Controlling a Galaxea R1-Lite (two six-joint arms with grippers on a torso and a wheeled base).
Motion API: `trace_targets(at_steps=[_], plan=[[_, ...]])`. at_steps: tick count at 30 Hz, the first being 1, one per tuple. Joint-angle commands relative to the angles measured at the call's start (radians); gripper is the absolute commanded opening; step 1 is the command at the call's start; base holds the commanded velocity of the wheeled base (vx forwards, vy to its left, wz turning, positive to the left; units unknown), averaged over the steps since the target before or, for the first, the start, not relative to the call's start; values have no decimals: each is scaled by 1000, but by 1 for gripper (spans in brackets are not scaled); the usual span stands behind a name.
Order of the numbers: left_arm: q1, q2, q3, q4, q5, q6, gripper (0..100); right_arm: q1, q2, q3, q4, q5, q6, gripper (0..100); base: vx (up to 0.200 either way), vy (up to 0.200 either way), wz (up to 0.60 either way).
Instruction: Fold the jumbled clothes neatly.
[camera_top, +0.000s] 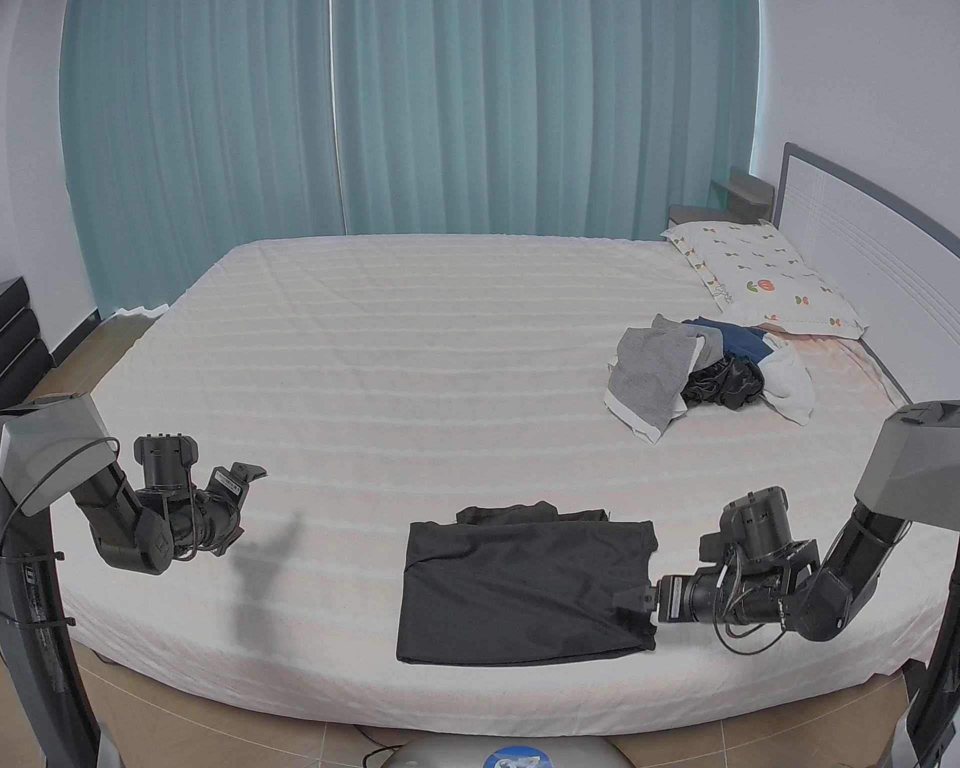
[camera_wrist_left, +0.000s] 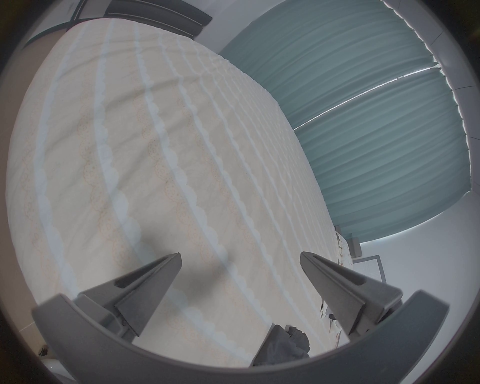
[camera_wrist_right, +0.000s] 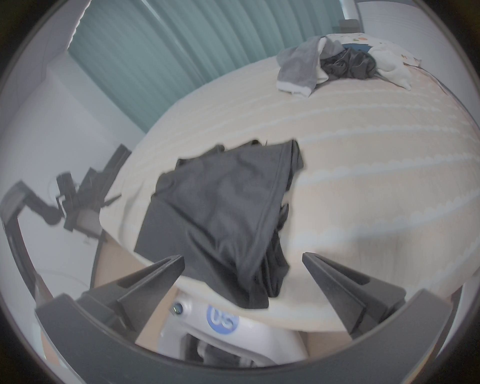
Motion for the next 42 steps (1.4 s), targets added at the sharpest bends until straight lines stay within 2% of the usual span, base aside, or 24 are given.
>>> trace_targets(at_steps=[1,4,8,12,32,33,39,42], plan=[[-4,-2,7,-2,0,1,100,-42,30,-169,28,-4,136,100,200,0,0],[-18,3,8,0,1,3,100,-46,103,-249,54,-6,184,100,0,0,0],[-22,7,8,-2,3,9,100,-43,183,-308,57,-12,199,100,0,0,0],[-22,9,8,-2,4,15,100,-45,230,-358,62,-46,199,100,0,0,0],[-47,9,19,0,4,15,100,-69,249,-375,80,-78,197,100,0,0,0],[-48,9,19,0,4,15,100,-71,249,-378,80,-78,197,0,0,0,0],[-71,0,36,-2,4,17,100,-109,260,-401,67,-78,211,0,0,0,0],[-85,0,44,-2,4,32,100,-117,247,-406,59,-81,253,0,0,0,0]])
